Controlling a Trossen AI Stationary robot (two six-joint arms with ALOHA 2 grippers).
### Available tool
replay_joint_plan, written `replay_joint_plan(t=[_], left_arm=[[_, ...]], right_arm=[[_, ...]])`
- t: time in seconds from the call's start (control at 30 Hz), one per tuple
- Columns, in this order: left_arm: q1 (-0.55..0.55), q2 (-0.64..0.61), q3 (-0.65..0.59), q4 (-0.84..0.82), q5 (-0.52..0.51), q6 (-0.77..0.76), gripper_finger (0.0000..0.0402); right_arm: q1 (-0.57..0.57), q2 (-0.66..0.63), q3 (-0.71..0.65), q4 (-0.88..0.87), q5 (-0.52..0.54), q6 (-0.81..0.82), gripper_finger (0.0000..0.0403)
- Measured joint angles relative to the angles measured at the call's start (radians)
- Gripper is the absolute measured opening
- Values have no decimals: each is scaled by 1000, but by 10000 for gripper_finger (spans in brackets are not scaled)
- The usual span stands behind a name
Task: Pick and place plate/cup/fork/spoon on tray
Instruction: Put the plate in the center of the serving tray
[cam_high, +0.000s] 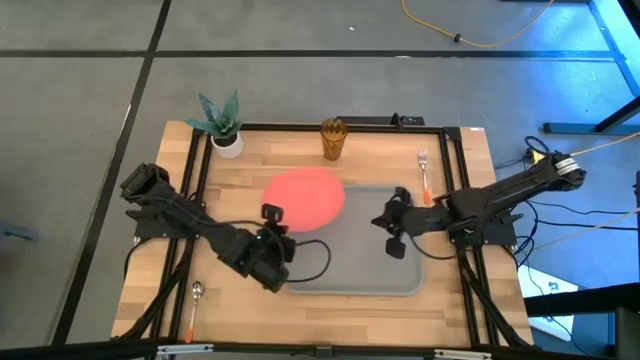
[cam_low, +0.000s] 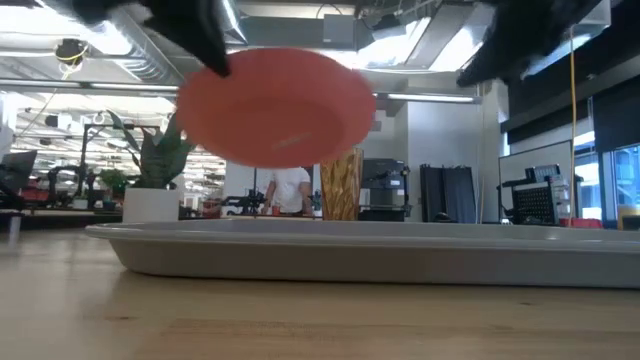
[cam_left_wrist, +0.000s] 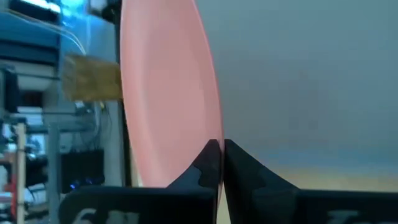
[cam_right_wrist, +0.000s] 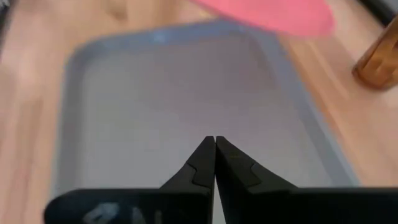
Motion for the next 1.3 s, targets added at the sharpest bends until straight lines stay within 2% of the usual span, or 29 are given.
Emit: replay_joint_plan(t=[0.27, 0.57, 0.87, 1.1, 1.3], left_arm=[[46, 51, -3, 268, 27, 311, 0], [102, 198, -2, 513, 97, 509, 0], [107, 299, -1, 651, 175, 543, 0], [108, 345, -1, 664, 197, 540, 0], [127, 345, -1, 675, 304, 501, 0]], right_arm=[[33, -119, 0, -5, 45, -17, 14], [36, -132, 1, -10, 58, -41, 14], [36, -132, 1, -14, 58, -42, 14], [36, -132, 1, -15, 58, -43, 14], [36, -132, 1, -15, 58, -46, 14]])
